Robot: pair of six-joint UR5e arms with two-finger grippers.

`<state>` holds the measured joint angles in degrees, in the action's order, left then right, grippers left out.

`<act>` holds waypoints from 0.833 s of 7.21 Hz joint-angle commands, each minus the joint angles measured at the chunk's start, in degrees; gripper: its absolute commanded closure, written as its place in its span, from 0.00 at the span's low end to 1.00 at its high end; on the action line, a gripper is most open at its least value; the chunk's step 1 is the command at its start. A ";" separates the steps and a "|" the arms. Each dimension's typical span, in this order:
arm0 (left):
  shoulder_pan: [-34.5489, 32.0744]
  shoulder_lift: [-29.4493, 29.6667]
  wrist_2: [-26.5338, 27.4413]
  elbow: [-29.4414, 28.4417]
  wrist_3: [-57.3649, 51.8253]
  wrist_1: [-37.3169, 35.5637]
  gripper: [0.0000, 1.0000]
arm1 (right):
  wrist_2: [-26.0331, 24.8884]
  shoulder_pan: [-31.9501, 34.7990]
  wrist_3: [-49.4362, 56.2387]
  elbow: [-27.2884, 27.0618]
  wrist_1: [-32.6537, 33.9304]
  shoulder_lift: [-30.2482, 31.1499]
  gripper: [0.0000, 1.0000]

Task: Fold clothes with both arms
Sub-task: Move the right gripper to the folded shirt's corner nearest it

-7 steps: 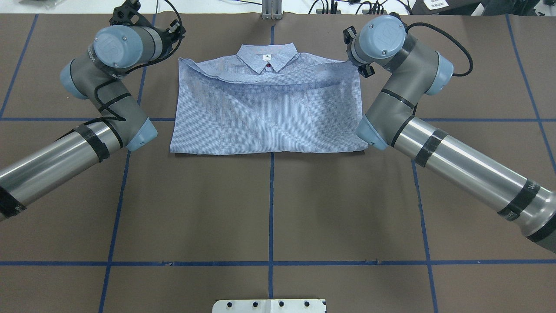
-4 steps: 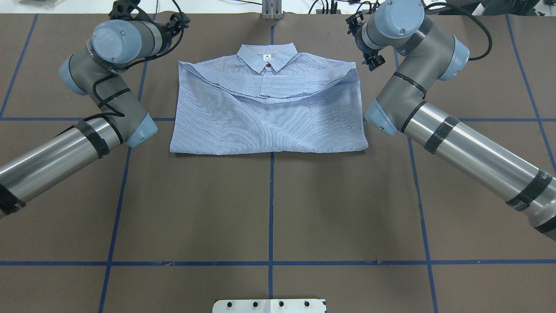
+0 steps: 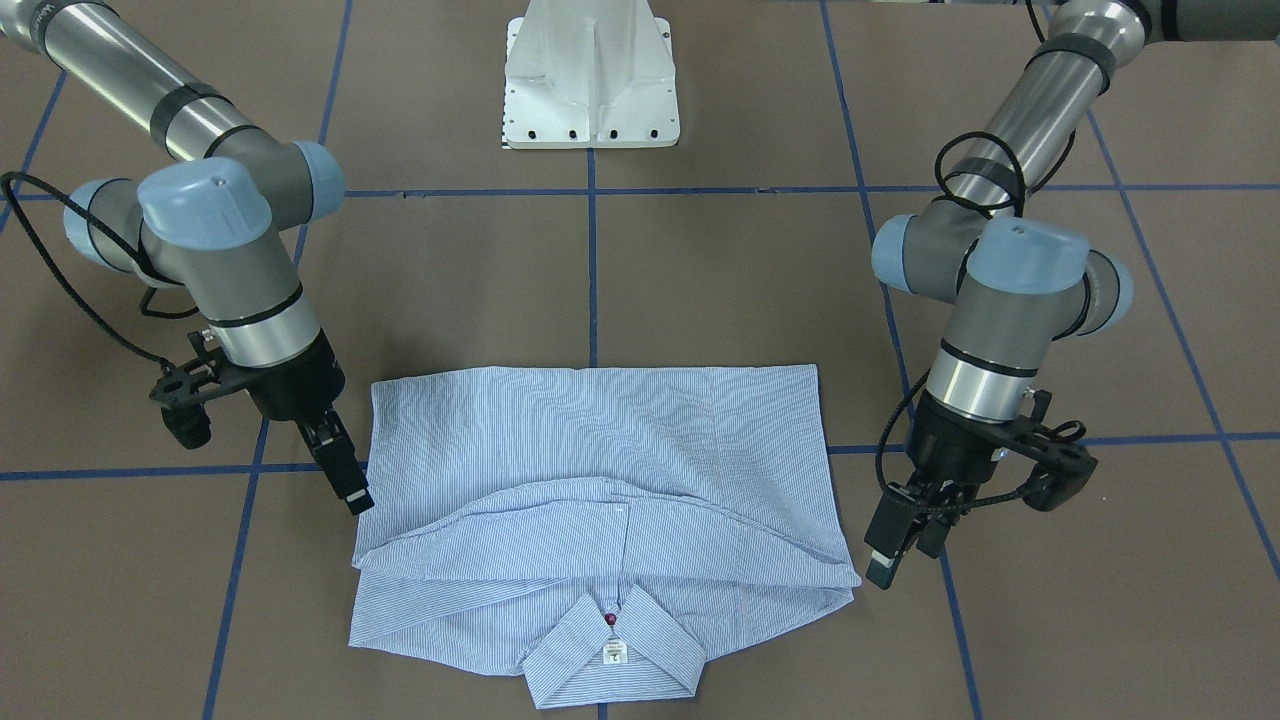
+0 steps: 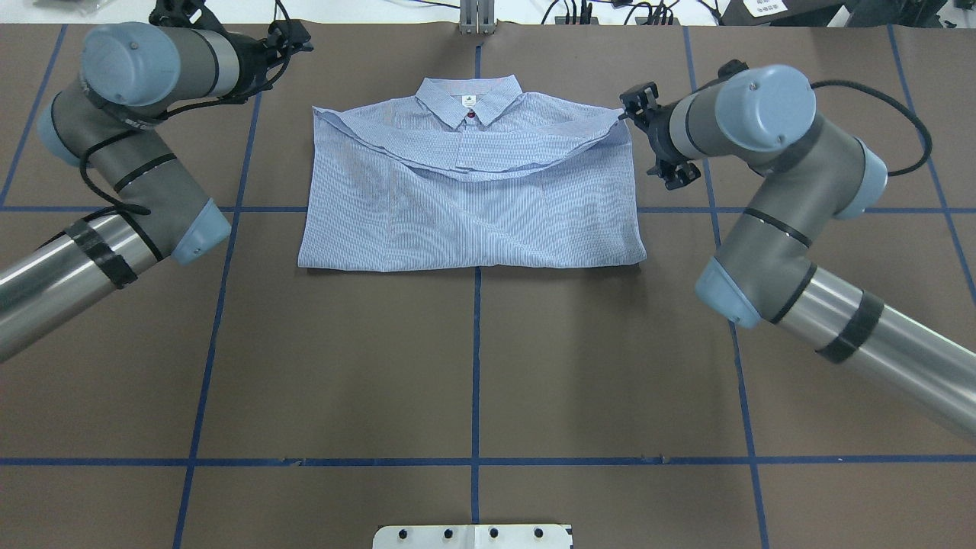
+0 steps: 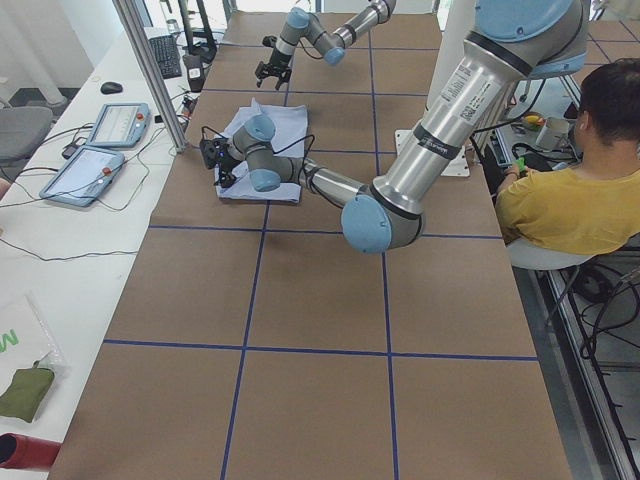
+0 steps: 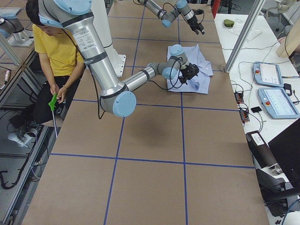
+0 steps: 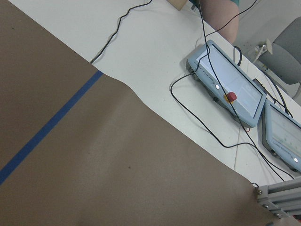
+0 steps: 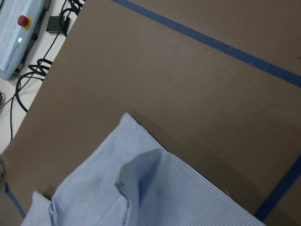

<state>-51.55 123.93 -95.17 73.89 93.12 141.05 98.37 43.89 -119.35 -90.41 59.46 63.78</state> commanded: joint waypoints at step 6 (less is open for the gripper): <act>-0.13 -2.11 -0.37 5.74 -0.40 -3.86 0.02 | -3.10 -8.55 -3.61 -3.28 -0.04 6.79 0.02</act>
<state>-51.74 121.82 -95.68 79.69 92.72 137.14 95.17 35.97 -122.95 -93.62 59.45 69.81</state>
